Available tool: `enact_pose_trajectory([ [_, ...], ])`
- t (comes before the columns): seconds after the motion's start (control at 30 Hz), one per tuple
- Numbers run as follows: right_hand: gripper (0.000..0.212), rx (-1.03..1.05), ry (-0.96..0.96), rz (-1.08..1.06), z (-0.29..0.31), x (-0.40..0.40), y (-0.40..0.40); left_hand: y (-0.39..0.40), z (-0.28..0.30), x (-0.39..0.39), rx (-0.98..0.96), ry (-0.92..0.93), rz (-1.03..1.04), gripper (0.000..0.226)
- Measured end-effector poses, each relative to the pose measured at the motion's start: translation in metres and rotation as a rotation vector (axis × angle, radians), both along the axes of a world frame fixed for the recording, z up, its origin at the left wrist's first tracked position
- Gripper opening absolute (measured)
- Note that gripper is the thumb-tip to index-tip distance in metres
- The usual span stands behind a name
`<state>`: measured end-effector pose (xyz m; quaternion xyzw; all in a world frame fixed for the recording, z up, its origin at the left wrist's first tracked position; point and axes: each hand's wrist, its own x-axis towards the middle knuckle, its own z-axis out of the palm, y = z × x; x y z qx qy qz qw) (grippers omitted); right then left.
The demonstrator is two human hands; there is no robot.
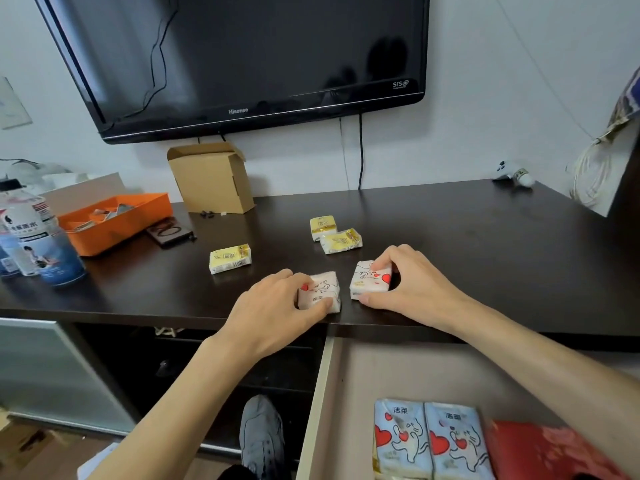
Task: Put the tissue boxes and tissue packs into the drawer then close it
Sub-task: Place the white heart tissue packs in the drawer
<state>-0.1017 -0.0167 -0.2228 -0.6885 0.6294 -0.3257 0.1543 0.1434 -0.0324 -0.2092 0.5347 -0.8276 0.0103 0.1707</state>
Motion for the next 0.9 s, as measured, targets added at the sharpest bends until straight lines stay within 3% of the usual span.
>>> enact_pose_trajectory([
  [0.1,0.057,-0.007,-0.016,0.018,0.000,0.000,0.001,-0.004,-0.001,0.008,-0.056,0.075,-0.008,0.070],
  [0.23,0.063,-0.003,-0.027,0.050,0.002,0.001,0.002,-0.005,-0.009,0.006,0.097,0.091,-0.097,0.085],
  [0.43,0.069,0.005,-0.022,0.051,0.005,0.001,0.004,-0.002,-0.010,-0.009,-0.016,0.074,0.006,0.071],
  [0.5,0.068,0.006,-0.026,0.050,0.005,0.001,0.005,-0.002,-0.005,-0.014,-0.085,0.053,0.047,0.056],
  [0.6,0.067,0.010,-0.031,0.050,0.005,0.001,0.005,-0.002,-0.001,-0.018,-0.006,0.107,-0.023,0.032],
  [0.7,0.067,0.020,-0.039,0.047,0.005,0.001,0.005,-0.001,-0.001,-0.015,-0.023,0.161,-0.075,0.047],
  [0.8,0.062,0.033,-0.044,0.050,0.005,0.001,0.004,-0.001,-0.001,-0.016,-0.114,0.198,-0.042,0.048],
  [0.9,0.058,0.057,-0.040,0.060,0.005,0.000,0.004,-0.003,0.000,-0.018,0.013,0.258,-0.006,0.042],
])
